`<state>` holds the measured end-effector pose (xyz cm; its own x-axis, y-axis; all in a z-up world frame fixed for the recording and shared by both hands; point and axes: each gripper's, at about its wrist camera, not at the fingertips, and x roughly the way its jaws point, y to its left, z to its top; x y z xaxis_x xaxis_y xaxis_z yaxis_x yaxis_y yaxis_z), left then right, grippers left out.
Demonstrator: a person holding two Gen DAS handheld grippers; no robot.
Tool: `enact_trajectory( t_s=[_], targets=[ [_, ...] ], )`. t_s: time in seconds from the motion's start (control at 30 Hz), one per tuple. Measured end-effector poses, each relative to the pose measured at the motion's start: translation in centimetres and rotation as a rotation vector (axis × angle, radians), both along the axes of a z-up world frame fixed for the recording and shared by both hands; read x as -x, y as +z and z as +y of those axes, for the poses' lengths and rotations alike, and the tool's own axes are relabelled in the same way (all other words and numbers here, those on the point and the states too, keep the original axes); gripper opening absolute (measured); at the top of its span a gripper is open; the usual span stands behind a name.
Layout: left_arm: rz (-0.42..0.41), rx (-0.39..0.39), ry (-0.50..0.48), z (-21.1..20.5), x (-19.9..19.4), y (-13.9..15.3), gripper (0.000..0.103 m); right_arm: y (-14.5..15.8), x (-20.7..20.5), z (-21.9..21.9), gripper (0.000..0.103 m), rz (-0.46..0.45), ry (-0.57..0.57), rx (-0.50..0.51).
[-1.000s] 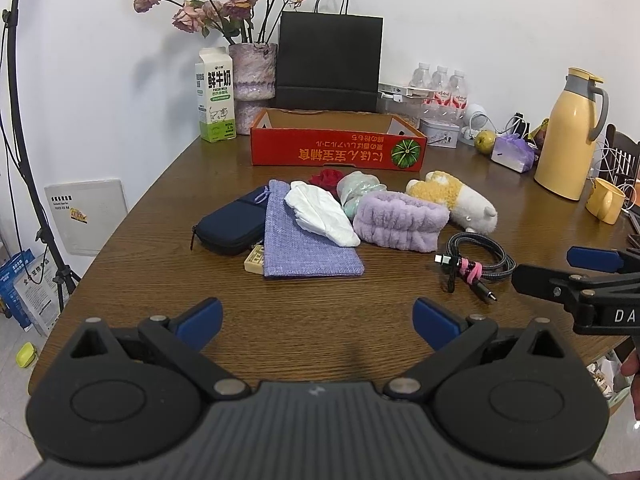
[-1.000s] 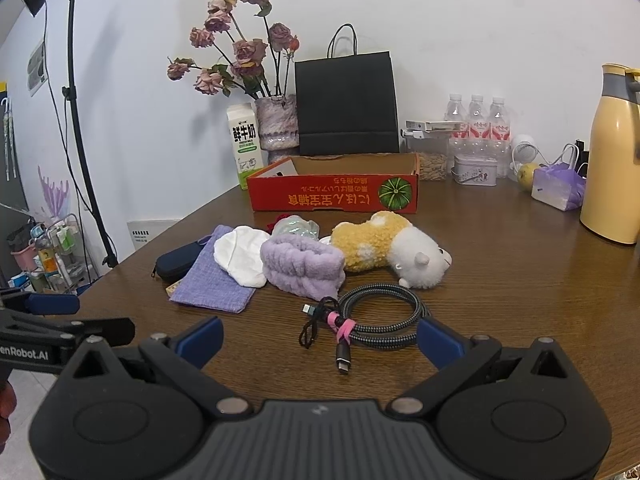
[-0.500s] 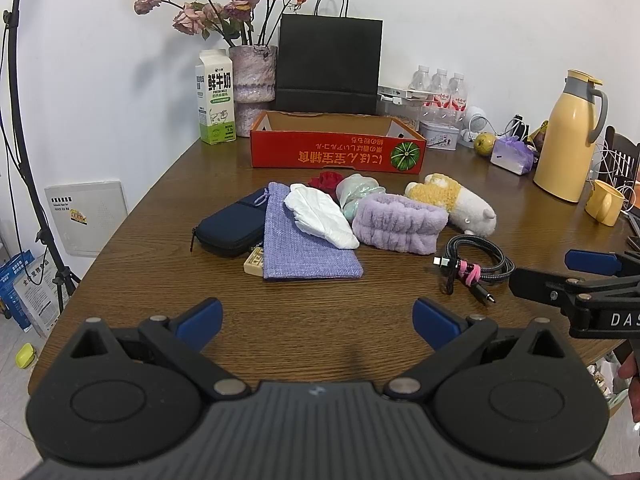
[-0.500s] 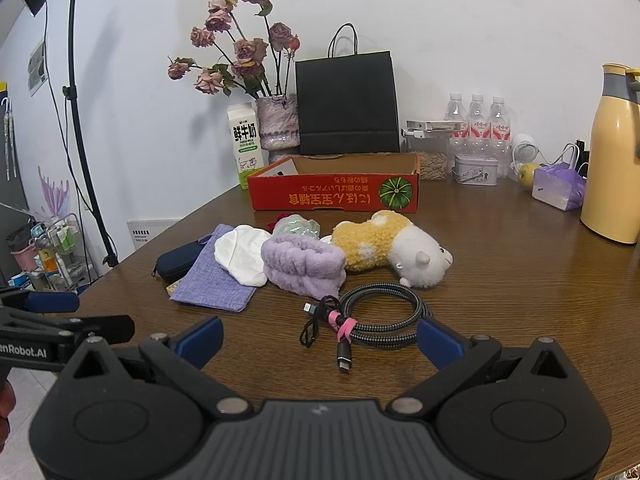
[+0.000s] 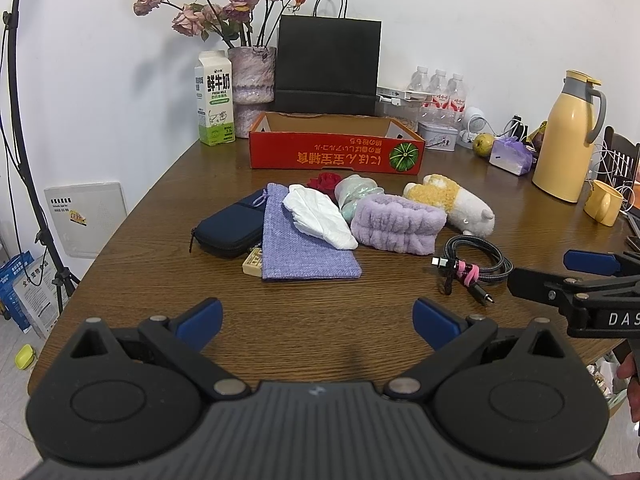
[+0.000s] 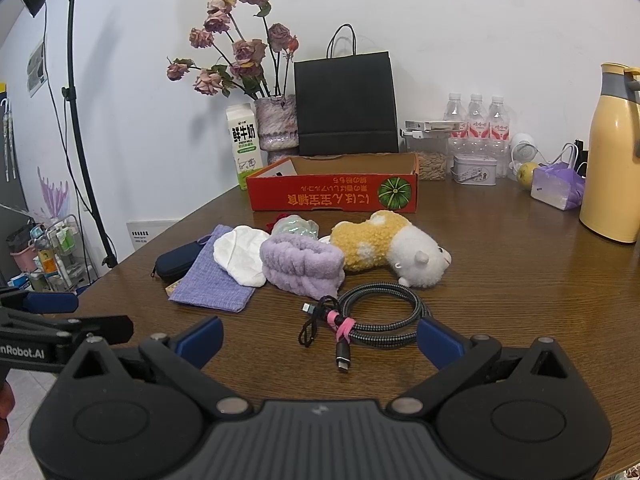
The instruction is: Organize objects
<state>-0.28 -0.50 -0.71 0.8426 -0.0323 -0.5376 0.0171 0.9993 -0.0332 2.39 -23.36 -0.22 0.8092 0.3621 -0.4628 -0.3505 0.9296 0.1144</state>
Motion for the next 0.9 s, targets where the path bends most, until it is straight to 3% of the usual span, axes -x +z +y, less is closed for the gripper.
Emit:
enact_trajectory(
  t_s=[0.9],
  targets=[
    [0.001, 0.002, 0.002, 0.00, 0.08, -0.08, 0.103, -0.13, -0.02, -0.05, 0.103, 0.003, -0.002, -0.004]
  ],
)
